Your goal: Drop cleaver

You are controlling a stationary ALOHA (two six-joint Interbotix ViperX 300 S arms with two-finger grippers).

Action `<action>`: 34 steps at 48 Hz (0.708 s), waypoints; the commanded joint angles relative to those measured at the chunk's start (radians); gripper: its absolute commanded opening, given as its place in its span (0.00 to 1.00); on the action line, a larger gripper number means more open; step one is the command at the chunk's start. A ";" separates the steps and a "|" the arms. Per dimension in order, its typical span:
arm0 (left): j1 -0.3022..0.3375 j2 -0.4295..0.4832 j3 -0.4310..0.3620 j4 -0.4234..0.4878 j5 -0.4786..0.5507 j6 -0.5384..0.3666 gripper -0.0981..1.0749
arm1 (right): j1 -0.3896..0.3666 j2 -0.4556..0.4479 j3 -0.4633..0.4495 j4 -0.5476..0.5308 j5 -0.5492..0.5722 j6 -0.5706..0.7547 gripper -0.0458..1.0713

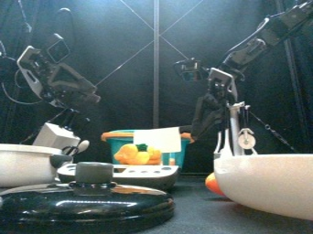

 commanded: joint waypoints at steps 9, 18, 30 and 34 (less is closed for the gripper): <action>0.000 -0.009 0.006 -0.018 0.006 0.002 0.73 | -0.025 0.025 -0.055 -0.002 -0.002 0.000 0.40; 0.000 -0.009 0.005 -0.026 0.044 0.002 0.73 | -0.044 0.066 -0.057 0.002 -0.002 0.002 0.41; 0.000 -0.009 0.006 -0.043 0.077 0.002 0.73 | -0.058 0.094 -0.060 -0.002 -0.003 0.000 0.59; 0.002 -0.009 0.005 -0.043 0.081 0.002 0.73 | -0.057 0.095 -0.060 0.005 -0.003 0.002 0.67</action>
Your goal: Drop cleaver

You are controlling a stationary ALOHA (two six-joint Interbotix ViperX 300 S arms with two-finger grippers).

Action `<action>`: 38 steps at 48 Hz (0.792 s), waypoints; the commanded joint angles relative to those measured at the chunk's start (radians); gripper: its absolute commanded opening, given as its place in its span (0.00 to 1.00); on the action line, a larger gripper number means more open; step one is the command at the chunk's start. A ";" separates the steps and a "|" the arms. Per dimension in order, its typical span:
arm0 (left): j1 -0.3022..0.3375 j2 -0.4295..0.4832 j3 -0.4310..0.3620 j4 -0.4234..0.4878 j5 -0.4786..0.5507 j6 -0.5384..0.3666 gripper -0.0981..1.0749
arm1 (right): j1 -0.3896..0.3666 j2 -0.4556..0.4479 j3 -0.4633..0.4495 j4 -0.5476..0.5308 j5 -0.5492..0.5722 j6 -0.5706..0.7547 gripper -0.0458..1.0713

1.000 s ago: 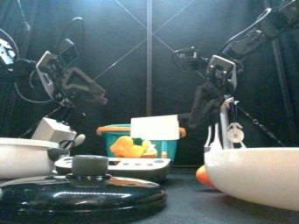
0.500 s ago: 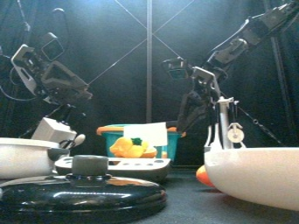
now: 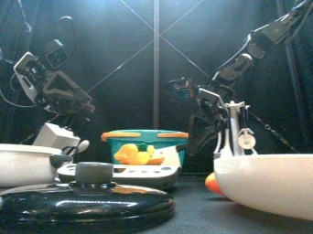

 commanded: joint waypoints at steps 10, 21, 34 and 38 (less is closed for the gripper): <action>0.003 -0.002 -0.018 -0.003 0.002 0.002 0.73 | -0.005 -0.025 -0.026 0.003 -0.003 -0.002 0.80; 0.003 -0.002 -0.018 -0.009 0.002 0.002 0.73 | 0.002 -0.025 -0.044 -0.023 -0.005 -0.008 0.80; 0.003 -0.002 -0.015 -0.017 0.011 0.002 0.73 | 0.052 -0.018 -0.074 -0.077 -0.003 -0.014 0.80; 0.003 -0.002 -0.020 -0.017 0.029 0.002 0.73 | 0.075 -0.017 -0.086 -0.081 -0.003 -0.014 0.80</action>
